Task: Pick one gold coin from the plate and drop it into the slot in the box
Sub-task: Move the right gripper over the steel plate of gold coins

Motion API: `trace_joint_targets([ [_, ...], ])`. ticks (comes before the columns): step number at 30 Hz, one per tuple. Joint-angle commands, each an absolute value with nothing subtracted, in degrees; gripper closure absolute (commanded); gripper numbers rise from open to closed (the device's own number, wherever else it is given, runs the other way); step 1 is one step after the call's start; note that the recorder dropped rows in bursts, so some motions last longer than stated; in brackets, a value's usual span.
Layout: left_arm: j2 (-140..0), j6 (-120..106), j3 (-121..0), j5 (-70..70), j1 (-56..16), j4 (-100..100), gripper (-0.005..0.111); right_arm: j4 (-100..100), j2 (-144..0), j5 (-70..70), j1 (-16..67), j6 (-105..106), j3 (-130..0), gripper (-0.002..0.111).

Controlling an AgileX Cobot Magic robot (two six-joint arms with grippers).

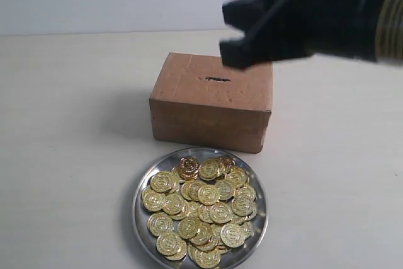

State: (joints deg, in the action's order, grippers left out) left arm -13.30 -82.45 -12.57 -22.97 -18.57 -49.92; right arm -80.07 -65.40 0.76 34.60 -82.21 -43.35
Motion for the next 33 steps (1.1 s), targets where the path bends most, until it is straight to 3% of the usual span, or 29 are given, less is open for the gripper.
trace_joint_targets([
  [1,-10.1,-82.7,-10.5,-20.9,-18.9,-50.3,0.107,-79.6,-65.2,-7.6,34.7,-76.1,-52.2,0.108],
  [3,-9.4,-82.7,-10.4,-20.8,-19.5,-50.3,0.107,-72.7,-66.1,-11.8,34.7,-68.8,-55.1,0.108],
  [9,-9.1,-84.0,-10.1,-20.6,-23.3,-50.3,0.107,-35.3,-70.4,-30.0,34.6,-20.7,-59.2,0.108],
  [26,-9.1,-84.1,-10.1,-20.8,-24.7,-50.3,0.107,10.9,-84.8,-33.6,34.7,16.0,-59.3,0.108],
  [29,-9.1,-84.1,-10.1,-20.8,-24.7,-50.3,0.107,11.2,-88.4,-32.9,34.7,16.9,-59.3,0.102],
  [33,-8.6,-84.1,-10.1,-20.8,-24.7,-50.3,0.107,12.2,-92.5,-33.0,34.7,17.8,-60.8,0.082],
])
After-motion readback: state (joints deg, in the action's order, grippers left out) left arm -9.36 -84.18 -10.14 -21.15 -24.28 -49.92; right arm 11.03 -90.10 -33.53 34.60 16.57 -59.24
